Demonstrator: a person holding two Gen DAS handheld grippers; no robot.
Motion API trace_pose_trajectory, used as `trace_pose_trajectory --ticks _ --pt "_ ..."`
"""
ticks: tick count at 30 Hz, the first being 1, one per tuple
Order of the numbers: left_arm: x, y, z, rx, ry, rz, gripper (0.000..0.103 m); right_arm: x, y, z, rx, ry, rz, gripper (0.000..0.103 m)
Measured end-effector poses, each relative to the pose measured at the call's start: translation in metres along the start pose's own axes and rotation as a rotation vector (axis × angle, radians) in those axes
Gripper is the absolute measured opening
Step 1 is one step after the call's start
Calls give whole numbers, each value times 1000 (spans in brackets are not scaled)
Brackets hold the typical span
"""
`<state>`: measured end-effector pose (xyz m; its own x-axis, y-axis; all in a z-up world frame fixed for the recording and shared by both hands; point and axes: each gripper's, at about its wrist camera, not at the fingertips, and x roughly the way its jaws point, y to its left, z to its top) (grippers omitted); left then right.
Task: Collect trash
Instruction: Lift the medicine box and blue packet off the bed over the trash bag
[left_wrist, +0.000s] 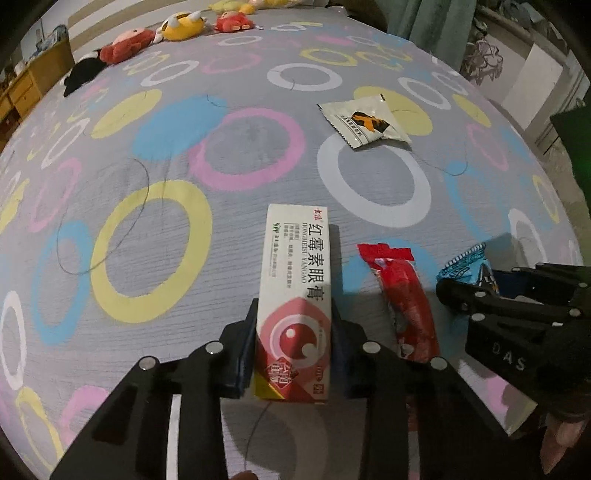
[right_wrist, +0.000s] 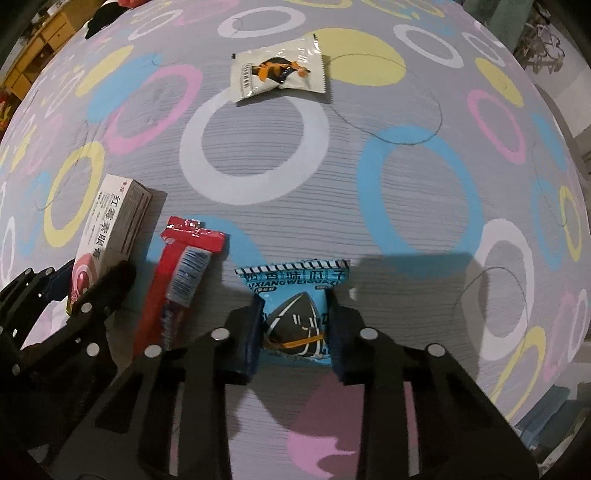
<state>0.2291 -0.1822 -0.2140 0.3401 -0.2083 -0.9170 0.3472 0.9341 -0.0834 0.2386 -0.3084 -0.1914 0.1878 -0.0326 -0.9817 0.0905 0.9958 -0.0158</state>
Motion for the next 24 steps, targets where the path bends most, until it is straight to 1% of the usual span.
trace_pose_trajectory --ticks 8,13,21,24 --pt "-1 4 2 -14 1 -15 33 0 -1 1 2 -21 -16 26" --pt "0 3 1 -16 -4 -14 33 -1 7 1 5 -22 -10 25" --pt "-5 5 -2 -22 -5 -10 33 -1 -3 2 20 -34 11 25" --pt "-9 8 -5 -38 -3 -15 33 -7 -10 1 19 -45 19 25"
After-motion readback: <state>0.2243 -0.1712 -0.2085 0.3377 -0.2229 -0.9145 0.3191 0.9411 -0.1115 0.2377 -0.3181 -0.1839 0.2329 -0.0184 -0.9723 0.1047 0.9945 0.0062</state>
